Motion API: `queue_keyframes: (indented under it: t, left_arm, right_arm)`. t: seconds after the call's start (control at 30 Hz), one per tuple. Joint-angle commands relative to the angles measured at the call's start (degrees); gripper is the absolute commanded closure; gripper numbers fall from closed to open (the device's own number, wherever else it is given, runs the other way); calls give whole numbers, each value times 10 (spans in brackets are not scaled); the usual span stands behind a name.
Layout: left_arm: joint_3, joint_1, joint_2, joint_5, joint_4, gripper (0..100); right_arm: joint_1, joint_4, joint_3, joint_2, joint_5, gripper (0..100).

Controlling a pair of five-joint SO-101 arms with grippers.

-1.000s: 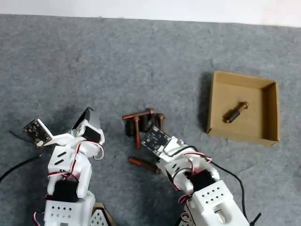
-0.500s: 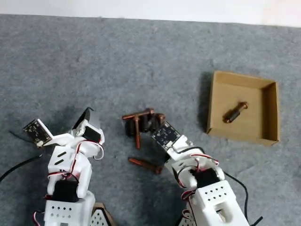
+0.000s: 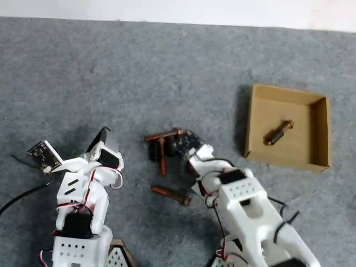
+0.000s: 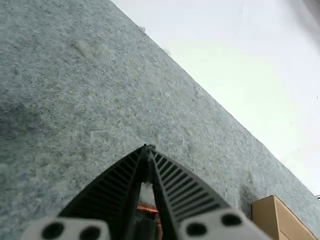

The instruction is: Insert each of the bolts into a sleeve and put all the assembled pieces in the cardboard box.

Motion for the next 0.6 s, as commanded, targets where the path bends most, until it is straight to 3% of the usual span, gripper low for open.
queue_keyframes:
  t: [0.0,0.27,0.57]
  left_arm:
    - [-1,-4,-8,-4,-14,994]
    - [-2,-5,-8,-4,-14,994]
    - [-2,-5,-8,-4,-14,994]
  right_arm:
    - [5,22,-25,63,-4,991]
    - [5,26,-36,67,-4,925]
    - [3,42,-38,67,-4,925]
